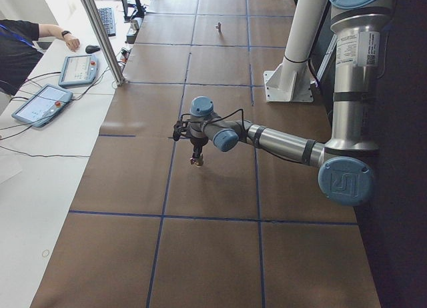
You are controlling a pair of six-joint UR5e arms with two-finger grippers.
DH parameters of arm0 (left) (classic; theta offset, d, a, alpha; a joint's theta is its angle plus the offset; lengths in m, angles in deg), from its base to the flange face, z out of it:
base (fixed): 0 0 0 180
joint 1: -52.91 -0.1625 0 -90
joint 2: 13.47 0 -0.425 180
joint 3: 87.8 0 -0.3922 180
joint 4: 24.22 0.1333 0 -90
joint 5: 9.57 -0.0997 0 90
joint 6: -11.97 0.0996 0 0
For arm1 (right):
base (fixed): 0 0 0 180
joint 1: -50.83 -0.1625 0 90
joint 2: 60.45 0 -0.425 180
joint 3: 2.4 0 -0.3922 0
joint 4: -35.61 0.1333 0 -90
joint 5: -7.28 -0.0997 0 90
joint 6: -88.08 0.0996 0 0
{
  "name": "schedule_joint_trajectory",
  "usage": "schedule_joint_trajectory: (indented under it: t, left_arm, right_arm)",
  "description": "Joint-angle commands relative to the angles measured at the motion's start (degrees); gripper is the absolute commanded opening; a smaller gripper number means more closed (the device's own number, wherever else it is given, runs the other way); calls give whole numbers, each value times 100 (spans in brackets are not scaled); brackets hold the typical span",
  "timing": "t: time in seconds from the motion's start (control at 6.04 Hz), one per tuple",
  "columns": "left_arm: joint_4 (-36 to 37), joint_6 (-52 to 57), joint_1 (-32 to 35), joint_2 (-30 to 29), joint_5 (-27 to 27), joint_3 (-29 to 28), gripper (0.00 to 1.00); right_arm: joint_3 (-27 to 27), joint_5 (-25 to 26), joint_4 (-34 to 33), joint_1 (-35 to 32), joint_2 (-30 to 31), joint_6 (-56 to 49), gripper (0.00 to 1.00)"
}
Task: Assemble PPR valve and pipe with both arms
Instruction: 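Lift the valve with the left gripper and carry it to table center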
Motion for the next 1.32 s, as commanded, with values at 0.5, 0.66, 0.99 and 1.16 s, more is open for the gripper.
schedule_joint_trajectory:
  t: [0.5,0.66,0.99,1.16]
  left_arm:
    - [3356,-2895,-1432,-3053,-893,534,0]
    - [3459,-3692,-1848,-3999,-1133,-102,0]
    - [3390,-4444,-2517,-5427,-1853,-1622,0]
    - [3285,-4360,-2590,-5607,-2022,-1916,0]
  right_arm:
    - [0,-9,0,0,0,5,100]
    - [0,-9,0,0,0,5,100]
    - [-9,-9,0,9,0,5,100]
    - [-9,-9,0,9,0,5,100]
